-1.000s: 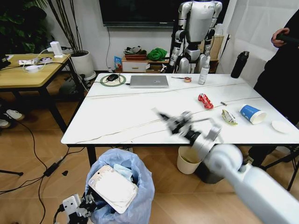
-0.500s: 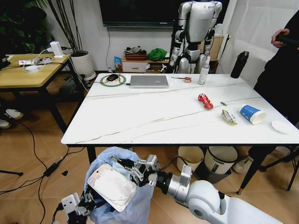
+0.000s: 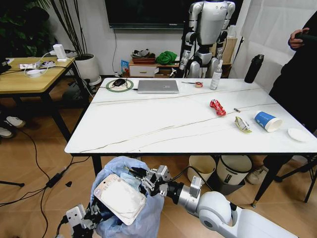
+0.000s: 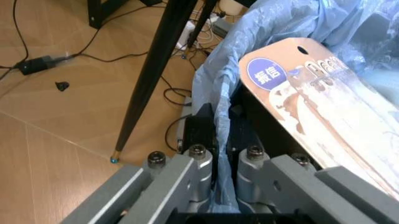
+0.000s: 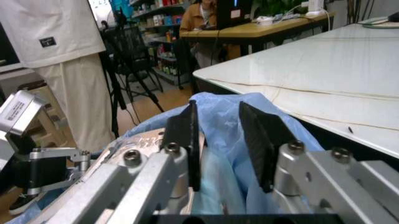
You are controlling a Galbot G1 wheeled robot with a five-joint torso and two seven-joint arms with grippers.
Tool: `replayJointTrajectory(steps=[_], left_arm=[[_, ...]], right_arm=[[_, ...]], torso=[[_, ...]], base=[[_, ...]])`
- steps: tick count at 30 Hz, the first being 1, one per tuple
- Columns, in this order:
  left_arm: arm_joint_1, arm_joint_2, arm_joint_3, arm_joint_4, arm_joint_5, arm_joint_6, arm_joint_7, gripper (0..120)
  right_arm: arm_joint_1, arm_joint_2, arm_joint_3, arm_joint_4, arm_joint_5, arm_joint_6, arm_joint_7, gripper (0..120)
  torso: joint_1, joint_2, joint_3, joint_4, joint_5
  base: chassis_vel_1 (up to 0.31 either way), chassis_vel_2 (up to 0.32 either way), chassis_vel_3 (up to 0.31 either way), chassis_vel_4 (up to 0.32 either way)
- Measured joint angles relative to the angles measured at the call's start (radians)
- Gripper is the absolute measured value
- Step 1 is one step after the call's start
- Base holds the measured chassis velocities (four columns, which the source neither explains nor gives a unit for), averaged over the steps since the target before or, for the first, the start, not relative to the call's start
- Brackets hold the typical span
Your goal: Pick up the trash bin and place the trash from the table into it.
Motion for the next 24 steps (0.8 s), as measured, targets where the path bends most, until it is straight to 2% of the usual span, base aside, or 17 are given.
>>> replayJointTrajectory(steps=[2, 5, 8, 10, 12, 13, 14, 16, 17, 21, 22, 24], left_arm=[[0.000, -0.001, 0.003, 0.000, 0.001, 0.000, 0.000, 0], [0.000, -0.001, 0.004, 0.000, 0.002, 0.000, 0.000, 0], [-0.001, 0.002, 0.004, 0.002, 0.003, 0.000, 0.001, 0], [-0.001, 0.002, 0.004, 0.002, 0.003, 0.000, 0.001, 0], [-0.003, 0.005, 0.006, 0.005, 0.003, 0.000, 0.001, 0], [-0.003, 0.005, 0.006, 0.005, 0.003, 0.000, 0.001, 0], [-0.007, 0.010, 0.009, 0.008, 0.003, 0.000, 0.001, 0], [-0.013, 0.018, 0.014, 0.011, 0.000, 0.000, 0.001, 0], [-0.013, 0.018, 0.014, 0.011, 0.000, 0.000, 0.001, 0], [-0.015, 0.023, 0.027, 0.015, 0.004, -0.003, 0.003, 0], [-0.018, 0.027, 0.029, 0.015, 0.006, -0.003, 0.003, 0], [-0.021, 0.029, 0.030, 0.015, 0.006, -0.003, 0.003, 0]], right_arm=[[-0.005, -0.002, 0.007, 0.001, 0.000, 0.000, 0.000, 36], [-0.010, -0.003, 0.014, 0.004, 0.000, 0.000, 0.000, 42], [-0.032, -0.001, 0.063, 0.020, -0.002, 0.006, 0.019, 56], [-0.034, -0.001, 0.068, 0.021, -0.002, 0.008, 0.023, 57], [-0.056, 0.003, 0.113, 0.031, 0.004, 0.025, 0.067, 69], [-0.060, 0.003, 0.118, 0.032, 0.005, 0.028, 0.074, 69], [-0.101, 0.003, 0.177, 0.038, 0.015, 0.045, 0.114, 78], [-0.191, 0.005, 0.296, 0.054, -0.008, 0.040, 0.149, 88], [-0.191, 0.005, 0.296, 0.054, -0.008, 0.040, 0.149, 88], [-0.303, 0.040, 0.444, 0.064, -0.048, 0.009, 0.215, 98], [-0.343, 0.055, 0.500, 0.064, -0.051, 0.026, 0.239, 100], [-0.367, 0.064, 0.536, 0.061, -0.051, 0.052, 0.241, 100]], torso=[[0.000, 0.000, 0.000, 0.0000, 0.0000], [0.000, 0.000, 0.000, 0.0000, 0.0000], [0.000, 0.000, 0.000, 0.0001, 0.0001], [0.000, 0.000, 0.000, 0.0001, 0.0001], [0.000, 0.000, 0.000, 0.0002, 0.0001], [0.000, 0.000, 0.000, 0.0002, 0.0001], [0.000, 0.000, 0.000, 0.0002, 0.0001], [0.000, 0.000, 0.000, -0.0002, -0.0001], [0.000, 0.000, 0.000, -0.0002, -0.0001], [0.000, 0.000, 0.000, 0.0001, 0.0001], [0.000, 0.000, 0.000, -0.0001, 0.0001], [0.000, 0.000, 0.000, 0.0001, 0.0002]], base=[[0.000, 0.000, 0.000, 0.000], [0.000, 0.000, 0.000, 0.000], [0.000, 0.000, 0.000, 0.000], [0.000, 0.000, 0.000, 0.000], [0.000, 0.000, 0.000, 0.000], [0.000, 0.000, 0.000, 0.000], [0.000, 0.000, 0.000, 0.000], [0.000, 0.000, 0.000, 0.000], [0.000, 0.000, 0.000, 0.000], [0.000, 0.000, 0.000, 0.000], [0.000, 0.000, 0.000, 0.000], [0.000, 0.000, 0.000, 0.000]])
